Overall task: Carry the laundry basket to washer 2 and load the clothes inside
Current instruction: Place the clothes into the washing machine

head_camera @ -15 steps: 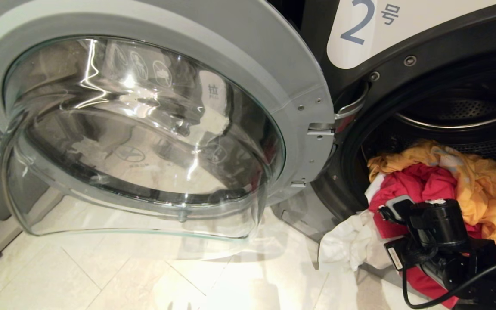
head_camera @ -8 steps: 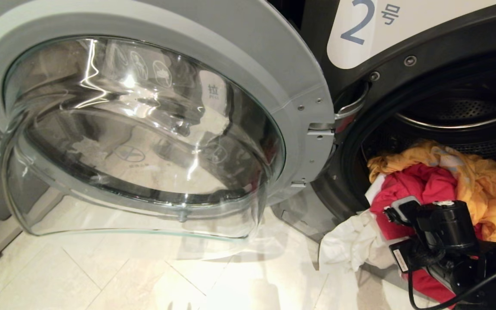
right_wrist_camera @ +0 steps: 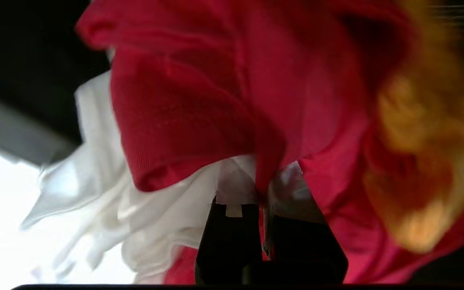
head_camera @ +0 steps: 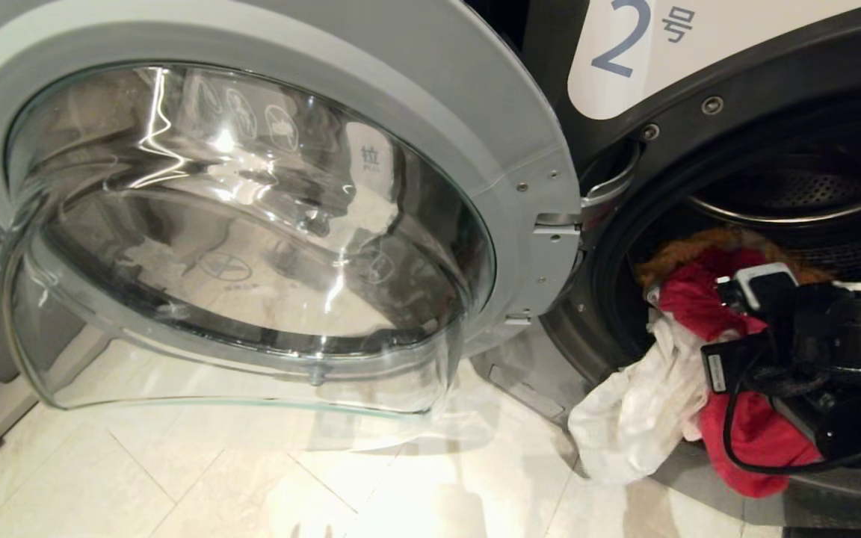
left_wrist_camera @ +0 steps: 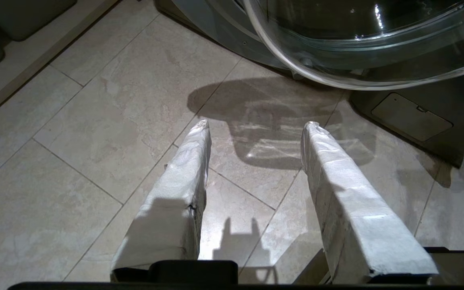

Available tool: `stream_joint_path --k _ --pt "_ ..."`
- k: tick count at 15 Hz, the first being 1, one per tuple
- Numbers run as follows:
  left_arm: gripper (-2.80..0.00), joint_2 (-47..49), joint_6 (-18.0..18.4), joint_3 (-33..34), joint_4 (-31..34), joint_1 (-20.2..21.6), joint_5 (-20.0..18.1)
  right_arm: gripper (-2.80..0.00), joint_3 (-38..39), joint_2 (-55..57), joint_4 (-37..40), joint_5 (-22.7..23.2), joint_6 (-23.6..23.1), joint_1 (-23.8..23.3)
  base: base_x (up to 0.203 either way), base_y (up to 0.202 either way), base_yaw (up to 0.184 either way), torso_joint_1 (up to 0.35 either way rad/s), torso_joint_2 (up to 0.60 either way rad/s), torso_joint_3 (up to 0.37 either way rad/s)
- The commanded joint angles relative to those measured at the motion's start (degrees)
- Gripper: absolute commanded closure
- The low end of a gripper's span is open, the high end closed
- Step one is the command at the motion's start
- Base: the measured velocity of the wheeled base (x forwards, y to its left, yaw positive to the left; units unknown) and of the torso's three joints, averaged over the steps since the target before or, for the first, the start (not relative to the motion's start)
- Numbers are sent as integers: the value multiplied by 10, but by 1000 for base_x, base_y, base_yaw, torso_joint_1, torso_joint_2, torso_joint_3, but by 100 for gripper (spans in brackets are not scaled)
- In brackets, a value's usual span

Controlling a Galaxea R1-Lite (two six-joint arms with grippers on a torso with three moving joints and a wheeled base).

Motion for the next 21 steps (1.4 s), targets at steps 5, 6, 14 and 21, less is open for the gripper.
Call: stream_joint_path --k 5,6,14,21 --pt "0 1 0 4 0 0 0 0 -24 -34 -109 8 -35 -116 0 0 0 0 0 0" --pt "0 1 0 4 0 0 0 0 -36 -33 -128 21 -38 -126 0 0 0 0 0 0" --pt "0 1 0 4 0 0 0 0 -23 -5 -318 103 -49 -136 0 0 0 0 0 0" --pt "0 1 0 4 0 0 0 0 -147 114 -321 77 -48 -161 0 0 0 0 0 0"
